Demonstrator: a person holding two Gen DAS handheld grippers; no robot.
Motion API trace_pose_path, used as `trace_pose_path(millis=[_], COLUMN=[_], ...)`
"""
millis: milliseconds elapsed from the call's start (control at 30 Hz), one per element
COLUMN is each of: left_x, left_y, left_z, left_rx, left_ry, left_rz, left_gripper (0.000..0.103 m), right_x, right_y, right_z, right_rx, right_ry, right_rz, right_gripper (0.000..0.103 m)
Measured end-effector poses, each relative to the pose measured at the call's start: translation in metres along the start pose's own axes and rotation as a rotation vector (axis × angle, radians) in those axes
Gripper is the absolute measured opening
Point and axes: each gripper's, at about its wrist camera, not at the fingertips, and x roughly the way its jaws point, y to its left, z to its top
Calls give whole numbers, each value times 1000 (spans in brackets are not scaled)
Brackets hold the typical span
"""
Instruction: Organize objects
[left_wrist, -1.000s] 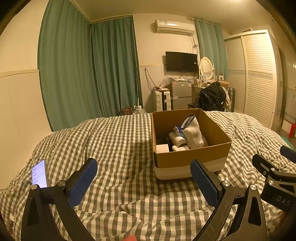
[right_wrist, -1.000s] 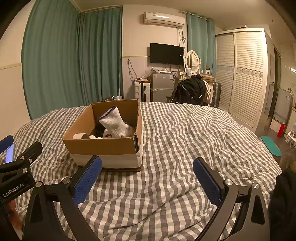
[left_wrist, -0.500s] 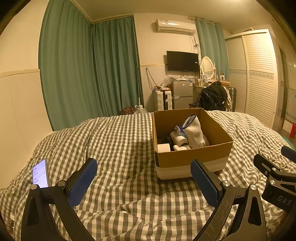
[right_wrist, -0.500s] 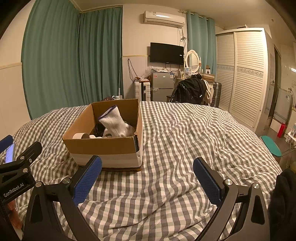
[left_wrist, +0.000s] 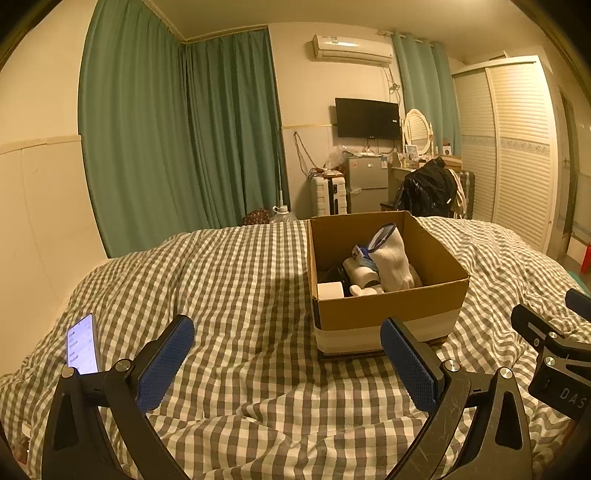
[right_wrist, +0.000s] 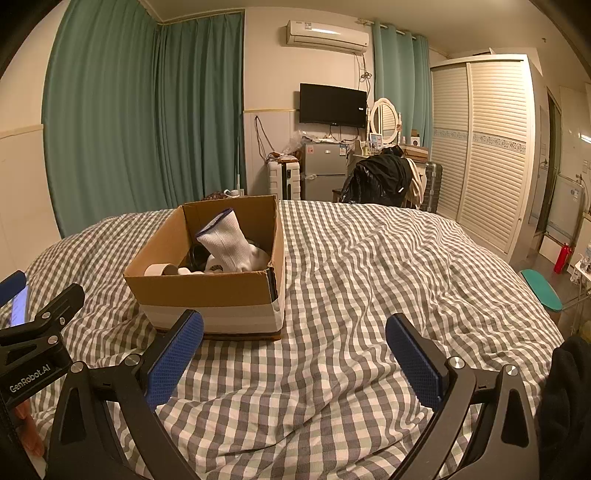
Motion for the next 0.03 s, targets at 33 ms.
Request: trace_pose_path(millis=[33], left_x=[0], left_y=[0], left_z=[0], left_rx=[0], left_ry=[0], left_rz=[1], left_gripper=[103], right_x=[0], right_y=[0], right_z=[0], right_rx=[0], right_ry=[0], right_rz=[0], right_gripper=[99])
